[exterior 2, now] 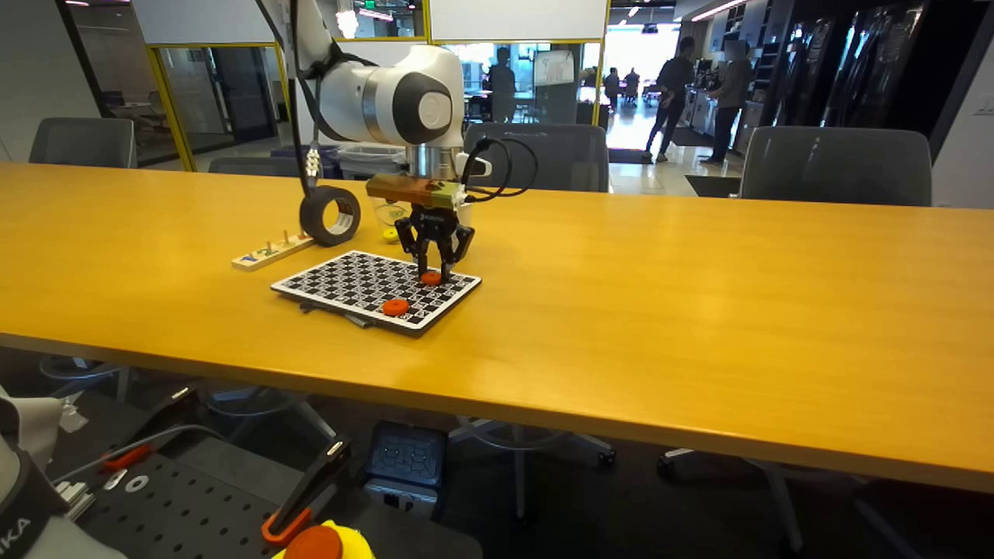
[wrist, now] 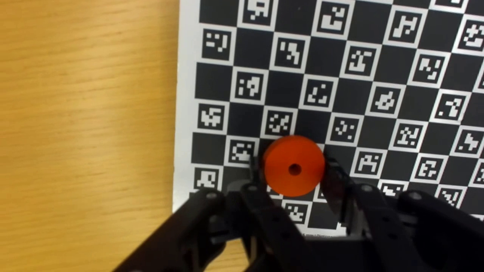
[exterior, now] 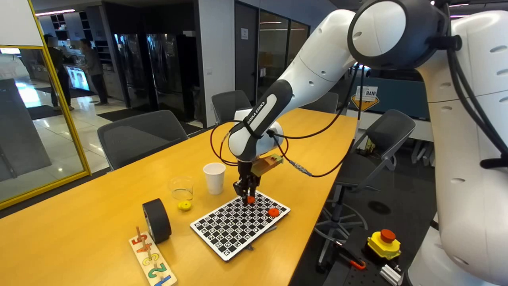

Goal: Divide the rings equally and put some in the clear cup and the rest in the white cup

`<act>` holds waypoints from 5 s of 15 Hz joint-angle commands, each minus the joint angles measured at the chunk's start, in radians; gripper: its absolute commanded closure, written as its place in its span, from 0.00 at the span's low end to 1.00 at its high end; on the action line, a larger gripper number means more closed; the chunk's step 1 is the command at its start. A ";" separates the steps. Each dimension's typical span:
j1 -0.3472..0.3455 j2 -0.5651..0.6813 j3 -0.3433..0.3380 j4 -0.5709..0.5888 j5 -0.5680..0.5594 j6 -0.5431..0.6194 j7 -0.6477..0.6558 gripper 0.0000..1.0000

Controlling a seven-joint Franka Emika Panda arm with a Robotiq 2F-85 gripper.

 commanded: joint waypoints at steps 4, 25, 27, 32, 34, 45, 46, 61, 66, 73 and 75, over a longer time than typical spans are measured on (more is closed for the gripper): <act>0.004 -0.054 0.001 -0.008 0.011 0.015 -0.017 0.78; 0.039 -0.025 0.035 0.311 0.017 -0.085 -0.054 0.79; 0.041 -0.008 0.035 0.330 0.015 -0.095 -0.049 0.74; 0.041 0.008 0.033 0.347 0.013 -0.114 -0.044 0.10; 0.041 -0.009 0.030 0.329 0.010 -0.120 -0.039 0.00; 0.054 -0.335 -0.004 -0.079 -0.035 -0.101 0.051 0.00; 0.054 -0.360 -0.004 -0.119 -0.037 -0.102 0.061 0.00; 0.032 -0.379 -0.043 -0.320 -0.002 -0.044 0.062 0.00; 0.030 -0.335 -0.053 -0.324 0.001 0.010 0.062 0.00; 0.026 -0.288 -0.058 -0.346 -0.003 0.046 0.064 0.00; 0.023 -0.280 -0.056 -0.353 0.006 0.050 0.054 0.00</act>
